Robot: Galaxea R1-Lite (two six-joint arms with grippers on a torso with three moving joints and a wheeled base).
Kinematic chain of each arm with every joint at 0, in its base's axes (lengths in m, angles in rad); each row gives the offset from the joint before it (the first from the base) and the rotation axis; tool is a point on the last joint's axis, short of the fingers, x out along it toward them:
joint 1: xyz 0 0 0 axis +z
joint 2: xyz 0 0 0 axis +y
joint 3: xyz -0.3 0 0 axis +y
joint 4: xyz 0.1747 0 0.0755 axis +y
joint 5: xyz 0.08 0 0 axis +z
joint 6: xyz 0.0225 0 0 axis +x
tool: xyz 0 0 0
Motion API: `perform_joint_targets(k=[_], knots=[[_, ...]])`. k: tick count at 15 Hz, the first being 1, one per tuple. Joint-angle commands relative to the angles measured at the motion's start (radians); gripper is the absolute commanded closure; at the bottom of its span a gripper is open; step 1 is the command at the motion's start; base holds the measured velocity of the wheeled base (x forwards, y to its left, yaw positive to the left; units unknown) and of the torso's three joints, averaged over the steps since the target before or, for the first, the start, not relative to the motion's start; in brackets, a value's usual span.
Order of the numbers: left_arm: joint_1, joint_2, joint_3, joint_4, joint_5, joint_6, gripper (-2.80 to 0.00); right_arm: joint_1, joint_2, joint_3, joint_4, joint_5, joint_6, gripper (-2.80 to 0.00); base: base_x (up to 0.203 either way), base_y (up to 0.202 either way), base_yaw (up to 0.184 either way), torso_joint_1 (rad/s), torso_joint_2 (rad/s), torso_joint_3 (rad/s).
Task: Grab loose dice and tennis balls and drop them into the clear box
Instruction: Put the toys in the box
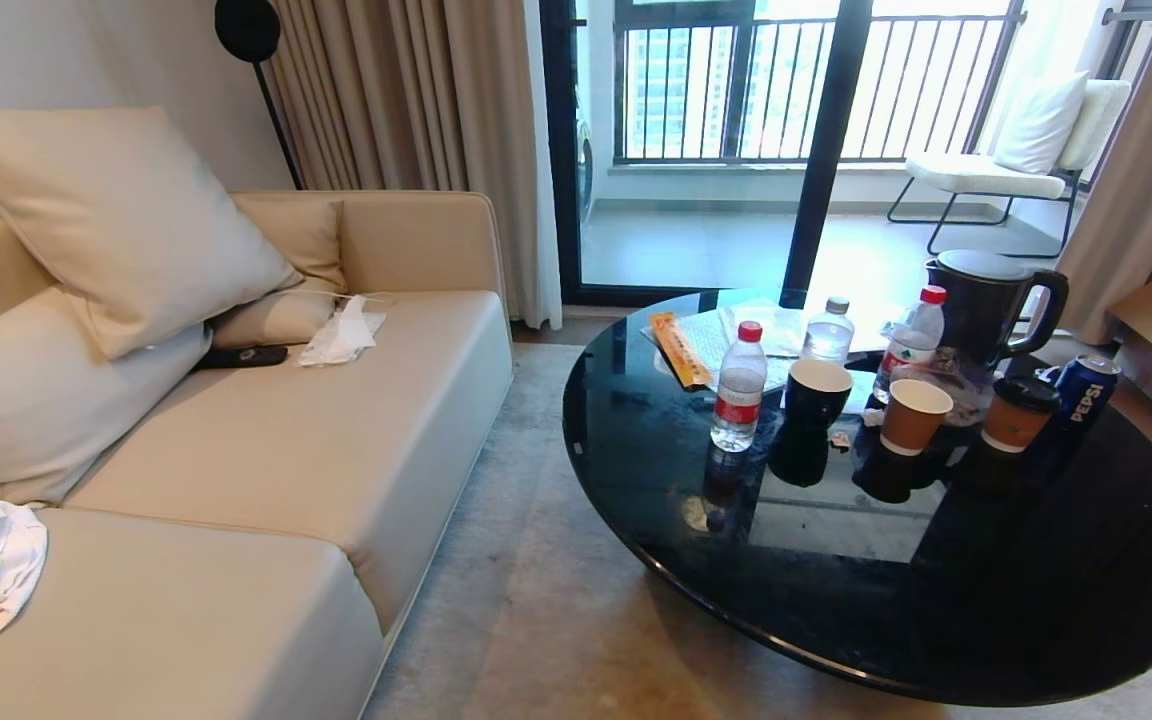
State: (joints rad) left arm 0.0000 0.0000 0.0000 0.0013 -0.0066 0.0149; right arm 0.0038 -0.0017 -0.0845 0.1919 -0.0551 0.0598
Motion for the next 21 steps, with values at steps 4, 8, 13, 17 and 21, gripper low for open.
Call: perform_joint_targets(k=[4, 8, 13, 17, 21], knots=[[0.000, 0.000, 0.000, 0.000, 0.000, -0.001, 0.00, 0.001, 0.000, 0.000, 0.001, 0.000, 0.002, 0.00, 0.000, 0.000, 0.000, 0.000, 0.00, 0.000], [0.000, 0.000, 0.000, 0.000, -0.001, -0.001, 0.00, 0.000, 0.000, 0.001, 0.001, 0.000, 0.001, 0.00, 0.000, 0.000, 0.000, 0.000, 0.00, 0.000], [0.000, 0.000, 0.000, 0.000, -0.001, -0.001, 0.00, 0.000, 0.000, 0.000, 0.001, 0.000, 0.000, 0.00, -0.023, 0.000, 0.000, 0.000, 0.00, 0.000], [0.000, 0.000, 0.000, 0.000, -0.001, -0.001, 0.00, 0.001, 0.002, 0.000, 0.001, 0.000, 0.000, 0.00, -0.179, 0.000, -0.002, 0.001, 0.00, 0.004], [0.000, 0.000, 0.000, 0.000, 0.000, -0.001, 0.00, 0.001, 0.000, 0.000, 0.001, 0.000, 0.000, 0.00, -0.187, 0.000, -0.001, 0.002, 0.00, 0.003]])
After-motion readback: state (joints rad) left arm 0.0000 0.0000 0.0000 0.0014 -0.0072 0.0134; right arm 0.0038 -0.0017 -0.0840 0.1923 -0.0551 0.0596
